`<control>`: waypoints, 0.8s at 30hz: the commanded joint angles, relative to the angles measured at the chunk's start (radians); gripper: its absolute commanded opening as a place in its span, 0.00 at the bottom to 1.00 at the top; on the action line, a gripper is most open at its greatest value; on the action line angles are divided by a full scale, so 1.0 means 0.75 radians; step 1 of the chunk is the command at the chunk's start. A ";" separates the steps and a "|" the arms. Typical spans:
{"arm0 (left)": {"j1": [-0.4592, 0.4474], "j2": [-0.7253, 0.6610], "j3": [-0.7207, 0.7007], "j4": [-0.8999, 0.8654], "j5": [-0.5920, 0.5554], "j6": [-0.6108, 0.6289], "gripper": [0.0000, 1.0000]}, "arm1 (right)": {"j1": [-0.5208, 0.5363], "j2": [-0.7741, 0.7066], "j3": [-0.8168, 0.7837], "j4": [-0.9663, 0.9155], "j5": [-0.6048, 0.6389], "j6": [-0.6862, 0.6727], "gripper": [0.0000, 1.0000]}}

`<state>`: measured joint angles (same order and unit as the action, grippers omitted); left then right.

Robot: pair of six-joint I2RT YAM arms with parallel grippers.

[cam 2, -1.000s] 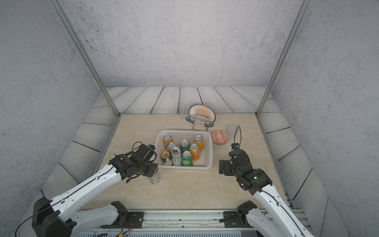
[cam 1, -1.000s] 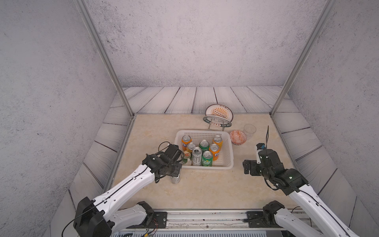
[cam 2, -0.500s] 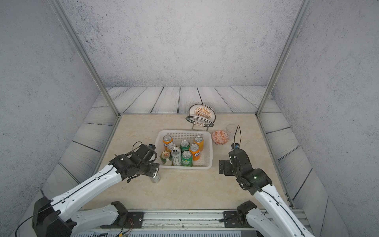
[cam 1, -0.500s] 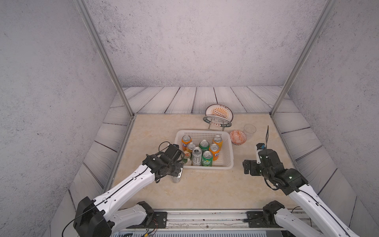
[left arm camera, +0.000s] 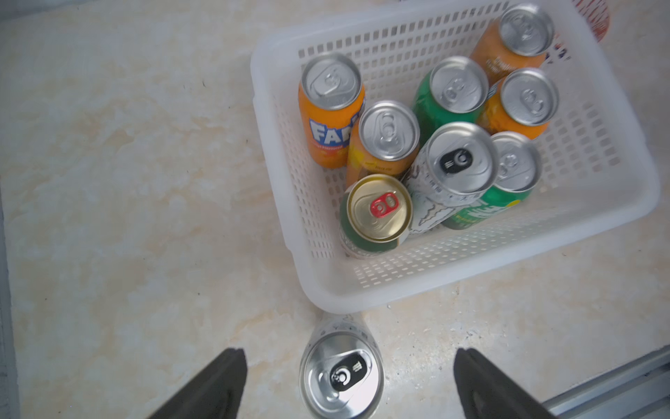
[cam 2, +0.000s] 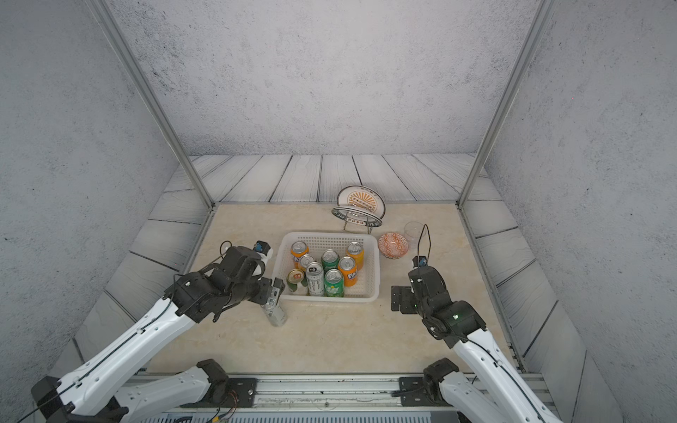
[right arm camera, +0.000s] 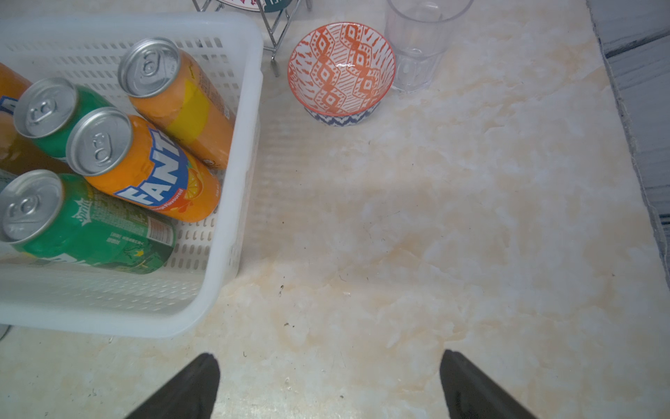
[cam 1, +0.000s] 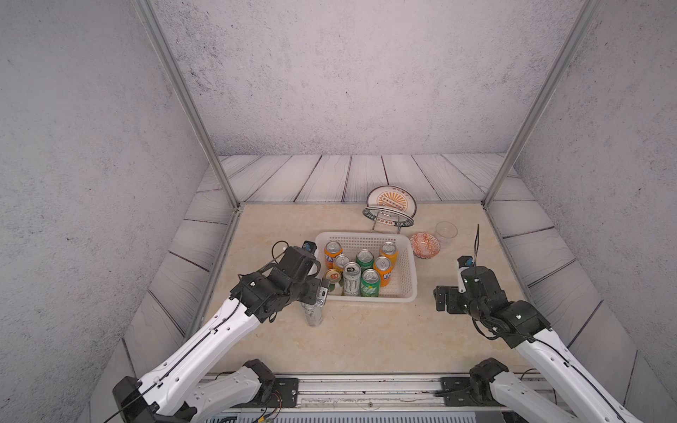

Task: Take out the drinks from the basket
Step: Pick up the drink from the basket.

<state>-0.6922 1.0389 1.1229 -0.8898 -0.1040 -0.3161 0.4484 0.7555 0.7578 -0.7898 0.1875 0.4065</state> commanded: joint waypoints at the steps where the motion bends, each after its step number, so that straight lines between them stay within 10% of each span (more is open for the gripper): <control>1: -0.007 0.079 0.103 -0.037 0.070 0.059 0.96 | -0.003 0.005 0.033 -0.016 0.017 -0.011 1.00; 24: -0.114 0.862 0.586 -0.086 0.093 0.205 0.96 | -0.003 -0.064 0.007 -0.066 0.033 0.014 0.99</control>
<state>-0.7734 1.6543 1.5211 -0.9016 -0.0296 -0.1833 0.4484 0.7235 0.7578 -0.8192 0.1936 0.4103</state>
